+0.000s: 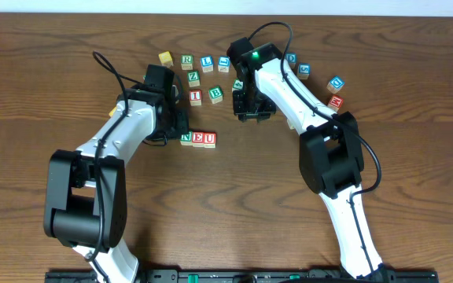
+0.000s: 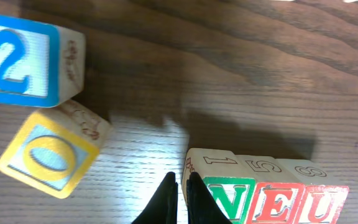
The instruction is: Spell out NEURIPS
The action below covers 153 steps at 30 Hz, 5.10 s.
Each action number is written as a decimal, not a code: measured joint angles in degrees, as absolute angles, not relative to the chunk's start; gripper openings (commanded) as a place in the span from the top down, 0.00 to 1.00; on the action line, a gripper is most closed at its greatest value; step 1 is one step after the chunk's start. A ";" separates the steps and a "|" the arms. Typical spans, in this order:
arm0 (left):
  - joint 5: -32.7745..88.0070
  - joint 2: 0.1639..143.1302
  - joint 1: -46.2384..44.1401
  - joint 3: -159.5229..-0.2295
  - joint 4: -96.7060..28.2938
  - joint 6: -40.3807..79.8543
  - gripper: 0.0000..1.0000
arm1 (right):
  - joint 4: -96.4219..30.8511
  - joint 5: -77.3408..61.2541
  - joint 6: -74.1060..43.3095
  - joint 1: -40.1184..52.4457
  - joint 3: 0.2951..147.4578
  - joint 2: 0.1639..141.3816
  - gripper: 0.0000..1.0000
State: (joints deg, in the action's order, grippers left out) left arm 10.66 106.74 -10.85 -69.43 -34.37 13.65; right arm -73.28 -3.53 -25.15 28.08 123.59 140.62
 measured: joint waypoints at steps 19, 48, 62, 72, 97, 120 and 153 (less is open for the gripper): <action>10.83 106.74 -13.10 -69.45 -34.48 13.43 0.92 | -76.12 -4.73 -22.61 27.31 127.00 140.62 0.73; 10.00 81.23 0.75 -82.32 -49.80 10.39 0.67 | -89.73 -5.56 -16.16 23.20 157.77 140.62 0.19; 9.98 81.25 0.75 -82.32 -50.00 10.41 0.61 | -89.34 -5.56 -15.51 23.33 157.77 140.62 0.20; 9.98 81.28 0.75 -82.32 -49.95 10.44 0.61 | -87.66 -5.56 -15.38 23.57 157.80 140.62 0.21; 9.96 90.89 0.75 -82.32 -43.40 10.41 0.46 | -87.39 -5.37 -15.25 24.73 157.77 140.62 0.18; 9.96 91.39 0.75 -82.32 -44.29 9.30 0.46 | -87.53 -5.13 -15.25 24.73 157.77 140.62 0.17; 1.28 102.15 -10.09 -105.23 -55.68 9.15 0.41 | -88.31 -5.08 -15.25 19.27 157.77 140.62 0.13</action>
